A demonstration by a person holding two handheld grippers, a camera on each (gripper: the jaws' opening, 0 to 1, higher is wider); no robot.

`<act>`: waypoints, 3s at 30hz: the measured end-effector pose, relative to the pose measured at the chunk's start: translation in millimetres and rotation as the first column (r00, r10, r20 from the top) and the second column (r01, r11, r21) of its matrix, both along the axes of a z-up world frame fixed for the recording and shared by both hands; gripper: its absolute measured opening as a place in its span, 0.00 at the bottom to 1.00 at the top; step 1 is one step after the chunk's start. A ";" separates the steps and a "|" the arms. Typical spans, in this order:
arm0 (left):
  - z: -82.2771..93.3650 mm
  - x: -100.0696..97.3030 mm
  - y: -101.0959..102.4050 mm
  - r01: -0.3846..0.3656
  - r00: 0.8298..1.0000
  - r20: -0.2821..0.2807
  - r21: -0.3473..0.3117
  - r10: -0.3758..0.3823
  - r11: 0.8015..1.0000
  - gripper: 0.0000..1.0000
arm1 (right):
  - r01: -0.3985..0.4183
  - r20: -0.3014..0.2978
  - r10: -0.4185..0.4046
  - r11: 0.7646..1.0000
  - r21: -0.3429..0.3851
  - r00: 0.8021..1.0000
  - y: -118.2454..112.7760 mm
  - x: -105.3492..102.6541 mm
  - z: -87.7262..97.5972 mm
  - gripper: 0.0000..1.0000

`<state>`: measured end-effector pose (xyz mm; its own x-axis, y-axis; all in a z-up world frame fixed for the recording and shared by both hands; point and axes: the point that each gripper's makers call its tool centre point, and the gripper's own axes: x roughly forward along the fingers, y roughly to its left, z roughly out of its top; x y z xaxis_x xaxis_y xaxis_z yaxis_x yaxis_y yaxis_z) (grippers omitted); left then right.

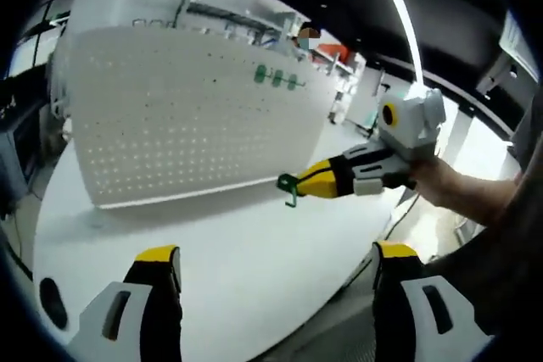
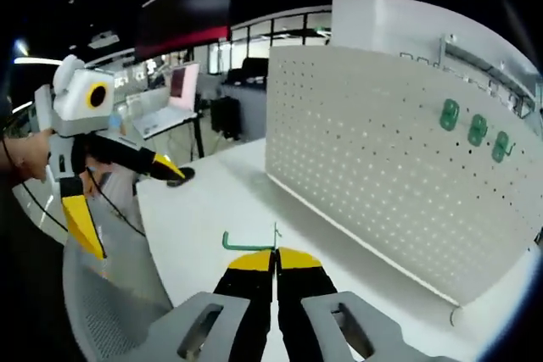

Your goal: Insert the hook assembly into the mounting plate slot until the hook locks in place.

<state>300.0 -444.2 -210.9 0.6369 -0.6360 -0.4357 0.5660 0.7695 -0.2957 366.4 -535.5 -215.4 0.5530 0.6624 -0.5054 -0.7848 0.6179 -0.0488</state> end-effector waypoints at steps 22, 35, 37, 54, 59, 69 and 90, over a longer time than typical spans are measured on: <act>-3.1 20.8 30.9 -0.030 1.000 -0.005 -0.058 0.030 0.998 0.88 | -0.007 -0.055 0.022 0.967 0.254 0.998 -9.7 -3.3 31.7 0.00; 8.8 33.5 20.2 0.027 1.000 0.012 -0.116 -0.025 0.993 0.80 | -0.121 -0.035 0.141 0.932 0.342 0.989 8.1 -21.7 42.3 0.00; 14.9 33.6 14.6 0.043 0.999 0.018 -0.159 -0.040 0.986 0.80 | -0.140 -0.031 0.162 0.922 0.360 0.986 11.5 -25.2 44.9 0.00; 58.7 27.1 -13.9 0.190 0.982 0.076 -0.365 -0.174 0.911 0.56 | -0.233 -0.089 0.351 0.770 0.595 0.932 37.6 -58.7 63.3 0.00; 71.1 17.7 -26.6 0.261 0.965 0.096 -0.428 -0.243 0.865 0.47 | -0.256 -0.076 0.394 0.720 0.644 0.916 41.9 -65.0 72.4 0.00; 79.4 8.0 -39.8 0.331 0.942 0.117 -0.480 -0.315 0.812 0.26 | -0.284 -0.066 0.446 0.672 0.684 0.893 46.9 -72.2 80.2 0.00; 88.1 -2.2 -44.4 0.381 0.924 0.155 -0.465 -0.350 0.799 0.02 | -0.347 -0.036 0.510 0.634 0.691 0.860 51.4 -81.3 83.1 0.01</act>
<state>297.8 -488.5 -122.8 0.3294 -0.9441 0.0145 0.8044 0.2726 -0.5278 285.1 -484.1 -132.2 0.0560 0.9958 0.0727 -0.9073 0.0204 0.4201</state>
